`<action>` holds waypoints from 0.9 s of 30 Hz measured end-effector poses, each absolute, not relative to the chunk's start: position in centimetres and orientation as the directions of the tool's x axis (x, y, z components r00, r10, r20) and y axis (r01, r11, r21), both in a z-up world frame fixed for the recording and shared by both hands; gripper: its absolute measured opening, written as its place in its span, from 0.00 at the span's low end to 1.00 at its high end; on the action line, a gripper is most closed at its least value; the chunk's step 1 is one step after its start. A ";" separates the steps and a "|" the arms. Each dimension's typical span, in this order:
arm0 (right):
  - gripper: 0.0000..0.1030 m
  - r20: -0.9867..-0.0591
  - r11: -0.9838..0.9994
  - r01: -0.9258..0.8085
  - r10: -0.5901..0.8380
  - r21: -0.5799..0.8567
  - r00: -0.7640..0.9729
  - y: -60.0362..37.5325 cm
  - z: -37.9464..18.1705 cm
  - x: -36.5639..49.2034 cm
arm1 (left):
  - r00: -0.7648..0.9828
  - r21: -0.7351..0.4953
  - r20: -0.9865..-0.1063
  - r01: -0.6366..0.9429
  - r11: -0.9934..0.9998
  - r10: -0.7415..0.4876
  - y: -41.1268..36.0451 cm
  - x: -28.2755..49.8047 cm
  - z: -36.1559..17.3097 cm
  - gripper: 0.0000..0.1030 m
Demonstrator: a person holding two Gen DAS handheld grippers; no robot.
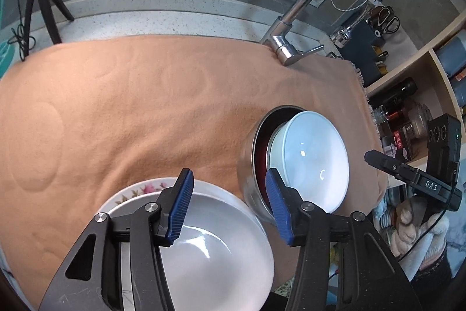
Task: Organize plates and bowls
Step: 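Open both grippers and release the light blue bowl, then grasp the rim of the nested steel bowl stack with both grippers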
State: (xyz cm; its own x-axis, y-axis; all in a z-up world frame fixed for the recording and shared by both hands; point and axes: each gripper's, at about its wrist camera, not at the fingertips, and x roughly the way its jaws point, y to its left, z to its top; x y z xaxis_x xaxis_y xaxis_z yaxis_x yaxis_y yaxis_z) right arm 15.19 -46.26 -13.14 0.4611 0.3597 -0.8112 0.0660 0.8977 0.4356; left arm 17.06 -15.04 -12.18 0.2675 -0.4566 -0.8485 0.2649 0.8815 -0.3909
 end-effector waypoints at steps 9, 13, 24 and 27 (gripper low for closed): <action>0.49 -0.795 0.836 0.129 0.442 0.533 0.415 -46.8 -15.9 15.2 | 0.231 -0.440 -0.840 0.241 0.865 -0.491 -15.5 17.0 -13.0 0.43; 0.43 -0.785 0.820 0.133 0.468 0.557 0.406 -46.7 -16.4 15.2 | 0.215 -0.456 -0.837 0.236 0.858 -0.503 -15.8 17.2 -13.2 0.31; 0.26 -0.785 0.811 0.132 0.491 0.570 0.377 -45.6 -17.1 15.8 | 0.188 -0.492 -0.827 0.216 0.844 -0.530 -16.2 17.6 -13.7 0.19; 0.16 -0.786 0.807 0.134 0.499 0.575 0.366 -45.4 -17.4 15.9 | 0.180 -0.498 -0.826 0.211 0.841 -0.535 -16.3 17.7 -13.9 0.16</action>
